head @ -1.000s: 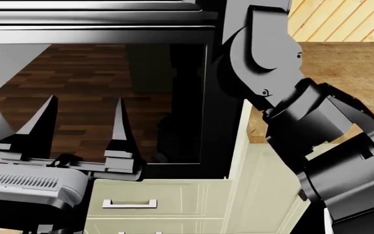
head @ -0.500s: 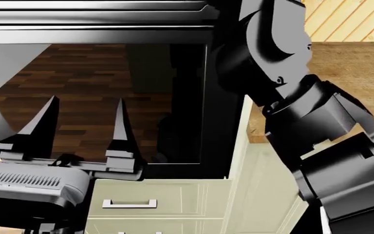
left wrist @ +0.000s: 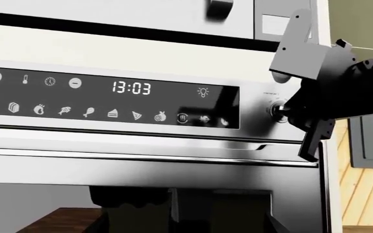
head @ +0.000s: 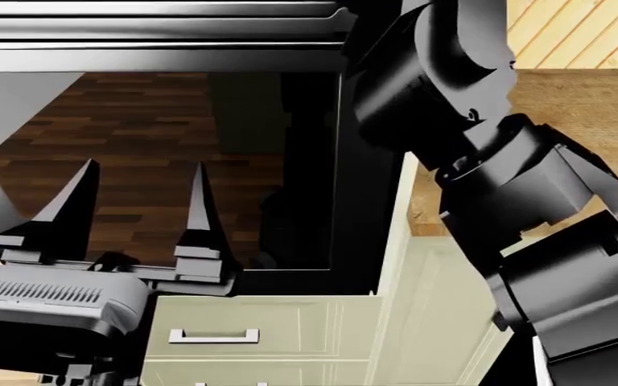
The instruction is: Preheat the oven by turning the temperature knob.
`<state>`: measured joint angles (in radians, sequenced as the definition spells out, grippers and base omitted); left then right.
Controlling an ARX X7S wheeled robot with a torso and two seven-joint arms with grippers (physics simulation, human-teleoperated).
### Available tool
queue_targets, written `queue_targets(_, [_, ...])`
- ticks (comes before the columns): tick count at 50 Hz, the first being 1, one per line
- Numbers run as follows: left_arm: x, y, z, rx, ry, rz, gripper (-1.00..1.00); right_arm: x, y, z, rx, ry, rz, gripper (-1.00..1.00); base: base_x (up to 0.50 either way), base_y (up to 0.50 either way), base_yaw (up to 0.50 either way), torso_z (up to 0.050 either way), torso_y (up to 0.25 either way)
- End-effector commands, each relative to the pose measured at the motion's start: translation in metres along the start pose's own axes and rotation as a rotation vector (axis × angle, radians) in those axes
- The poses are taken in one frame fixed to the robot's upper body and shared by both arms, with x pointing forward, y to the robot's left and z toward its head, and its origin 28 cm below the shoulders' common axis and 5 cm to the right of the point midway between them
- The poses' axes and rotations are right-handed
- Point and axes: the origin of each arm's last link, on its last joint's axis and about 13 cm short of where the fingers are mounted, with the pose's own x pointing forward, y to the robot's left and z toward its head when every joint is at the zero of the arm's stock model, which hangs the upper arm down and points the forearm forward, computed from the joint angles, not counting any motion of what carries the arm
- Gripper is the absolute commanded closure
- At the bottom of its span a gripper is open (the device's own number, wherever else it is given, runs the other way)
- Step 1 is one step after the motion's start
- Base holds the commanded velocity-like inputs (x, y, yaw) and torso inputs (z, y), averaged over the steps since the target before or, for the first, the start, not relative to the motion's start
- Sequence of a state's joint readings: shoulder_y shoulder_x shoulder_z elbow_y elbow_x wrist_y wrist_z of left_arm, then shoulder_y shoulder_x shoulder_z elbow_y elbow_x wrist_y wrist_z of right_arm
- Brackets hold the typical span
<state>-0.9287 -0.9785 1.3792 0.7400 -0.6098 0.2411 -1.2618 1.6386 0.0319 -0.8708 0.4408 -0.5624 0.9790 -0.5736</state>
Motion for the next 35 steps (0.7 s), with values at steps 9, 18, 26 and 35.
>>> queue_targets(9, [0.0, 0.0, -0.001, 0.002, 0.0, -0.002, -1.0, 0.0, 0.003, 0.006, 0.191, -0.061, 0.011, 1.0, 0.0, 0.0, 0.0, 0.0, 0.0])
queue_targets(18, [-0.001, -0.001, -0.001, 0.004, 0.004, -0.006, -1.0, -0.002, 0.008, -0.004, 0.319, -0.07, -0.002, 1.0, 0.0, 0.0, 0.0, 0.0, 0.0])
queue_targets(26, [-0.002, -0.002, -0.002, 0.007, 0.008, -0.01, -1.0, -0.005, 0.009, -0.008, 0.4, -0.083, -0.009, 1.0, 0.0, 0.0, 0.0, 0.0, 0.0])
queue_targets(35, [-0.002, -0.003, -0.003, 0.008, 0.011, -0.013, -1.0, -0.008, 0.006, -0.012, 0.517, -0.104, -0.025, 1.0, 0.0, 0.0, 0.0, 0.0, 0.002])
